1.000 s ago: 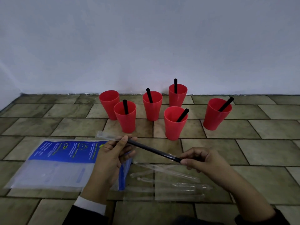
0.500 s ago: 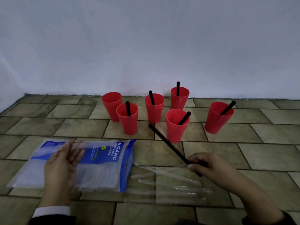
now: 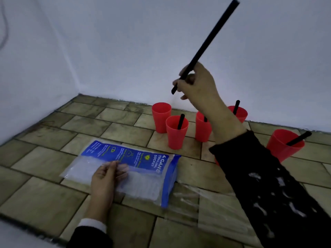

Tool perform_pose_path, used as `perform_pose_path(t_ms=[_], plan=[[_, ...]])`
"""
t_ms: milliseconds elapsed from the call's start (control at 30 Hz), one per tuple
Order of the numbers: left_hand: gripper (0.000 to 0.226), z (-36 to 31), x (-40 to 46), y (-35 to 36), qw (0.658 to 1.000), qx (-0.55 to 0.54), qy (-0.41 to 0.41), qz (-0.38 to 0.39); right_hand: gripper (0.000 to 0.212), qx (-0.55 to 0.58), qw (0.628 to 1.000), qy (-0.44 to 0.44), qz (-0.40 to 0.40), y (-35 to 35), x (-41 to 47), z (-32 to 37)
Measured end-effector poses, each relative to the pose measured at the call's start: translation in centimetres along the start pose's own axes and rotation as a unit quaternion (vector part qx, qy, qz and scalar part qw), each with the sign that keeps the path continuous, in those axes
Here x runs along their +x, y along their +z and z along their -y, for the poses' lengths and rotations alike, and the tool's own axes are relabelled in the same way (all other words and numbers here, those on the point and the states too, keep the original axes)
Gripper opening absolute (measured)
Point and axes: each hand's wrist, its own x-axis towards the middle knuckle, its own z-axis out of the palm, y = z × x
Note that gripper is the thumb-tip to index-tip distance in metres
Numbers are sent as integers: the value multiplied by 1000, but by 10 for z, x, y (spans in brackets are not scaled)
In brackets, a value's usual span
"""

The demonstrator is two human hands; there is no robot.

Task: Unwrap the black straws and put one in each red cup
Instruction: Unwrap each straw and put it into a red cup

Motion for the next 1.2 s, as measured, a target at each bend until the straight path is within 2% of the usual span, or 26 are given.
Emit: perform_pose_path(t_ms=[167, 433, 667, 800, 867, 900, 1033, 1100, 1200], plan=[[17, 0, -2, 3, 1000, 0, 5, 7, 6, -51, 982, 157, 88, 38, 59, -50], [16, 3, -4, 0, 999, 28, 18, 6, 4, -121, 954, 201, 187, 58, 78, -88], [14, 1, -5, 2, 999, 28, 27, -6, 27, -187, 933, 206, 229, 57, 82, -81], [15, 0, -6, 3, 999, 36, 38, -8, 57, -215, 917, 223, 250, 40, 81, -49], [16, -1, -7, 4, 998, 41, 49, -3, 72, -230, 927, 191, 227, 21, 77, -29], [16, -1, -8, 3, 998, 38, 54, -4, 73, -226, 940, 159, 200, 11, 71, -16], [16, -12, -9, -1, 999, -15, 38, -8, 40, -149, 984, -47, 81, -18, 14, 42], [18, -24, -11, 2, 999, -44, 24, -9, 28, -83, 986, -88, 118, -25, -23, 54], [16, -45, -25, 23, 998, -54, 12, 35, 20, -97, 966, -21, 240, -26, -71, 32]])
